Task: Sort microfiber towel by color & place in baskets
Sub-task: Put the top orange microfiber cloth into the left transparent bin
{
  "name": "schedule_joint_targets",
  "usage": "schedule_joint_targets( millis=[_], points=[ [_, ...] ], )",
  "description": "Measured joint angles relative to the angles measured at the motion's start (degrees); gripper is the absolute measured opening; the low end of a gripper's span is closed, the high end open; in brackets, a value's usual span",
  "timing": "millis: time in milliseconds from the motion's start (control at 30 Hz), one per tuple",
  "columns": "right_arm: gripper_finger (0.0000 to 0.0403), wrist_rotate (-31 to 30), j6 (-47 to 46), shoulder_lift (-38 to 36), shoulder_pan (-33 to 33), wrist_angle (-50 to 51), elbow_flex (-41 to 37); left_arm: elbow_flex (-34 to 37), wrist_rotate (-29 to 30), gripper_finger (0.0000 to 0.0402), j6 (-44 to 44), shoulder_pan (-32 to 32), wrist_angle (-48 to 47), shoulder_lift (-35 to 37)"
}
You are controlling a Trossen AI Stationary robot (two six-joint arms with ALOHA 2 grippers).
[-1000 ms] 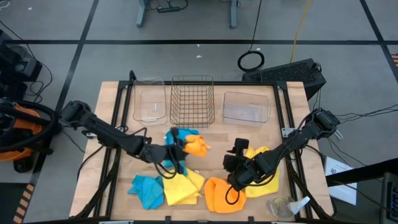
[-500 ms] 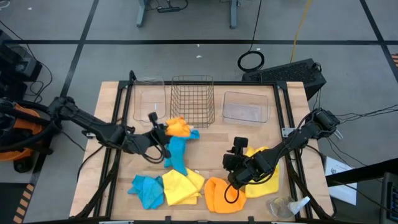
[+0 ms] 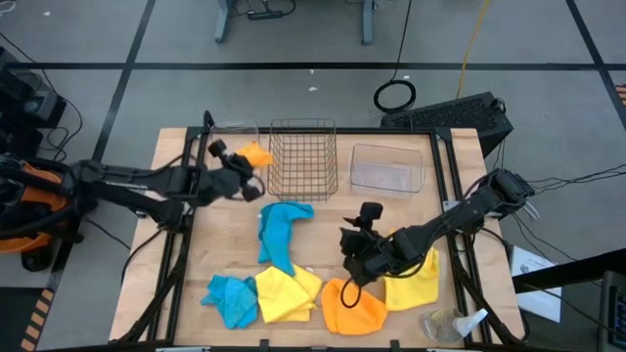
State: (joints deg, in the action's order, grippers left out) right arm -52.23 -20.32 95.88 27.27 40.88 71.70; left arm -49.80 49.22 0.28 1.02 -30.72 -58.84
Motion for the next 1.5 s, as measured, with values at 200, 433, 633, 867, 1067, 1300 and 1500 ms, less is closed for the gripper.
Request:
schedule_joint_targets(
  millis=[200,433,633,867,1067,1300,1500],
  points=[
    [0.0134,0.01,2.84,0.0,-1.11,-1.71,0.0,4.52,-2.5,0.0059,-4.03,-9.59,-2.98,-0.05],
    [0.0134,0.02,8.04,0.0,-3.49,-3.34,0.0,8.54,-3.55,0.0059,-4.04,-19.76,-1.52,-0.05],
    [0.0134,0.04,9.27,0.0,-5.61,-3.22,0.0,13.32,-7.41,0.0059,-2.95,-26.59,5.41,-0.35],
    [0.0134,0.2,9.29,0.0,-6.36,-1.81,0.0,14.81,-8.55,0.0087,-4.97,-29.51,11.26,-0.7],
    [0.0135,0.22,9.67,0.0,-6.34,-1.66,0.0,14.81,-10.12,0.0098,-5.5,-29.77,13.85,-2.66],
    [0.0135,2.42,9.55,0.0,-6.34,-1.68,0.0,14.82,-10.15,0.0091,-5.65,-33.22,17.86,-9.61],
    [0.0135,3.1,9.26,0.0,-6.34,-1.67,0.0,14.83,-11.7,0.0133,-7.97,-36.15,20.09,-14.09]
  ],
)
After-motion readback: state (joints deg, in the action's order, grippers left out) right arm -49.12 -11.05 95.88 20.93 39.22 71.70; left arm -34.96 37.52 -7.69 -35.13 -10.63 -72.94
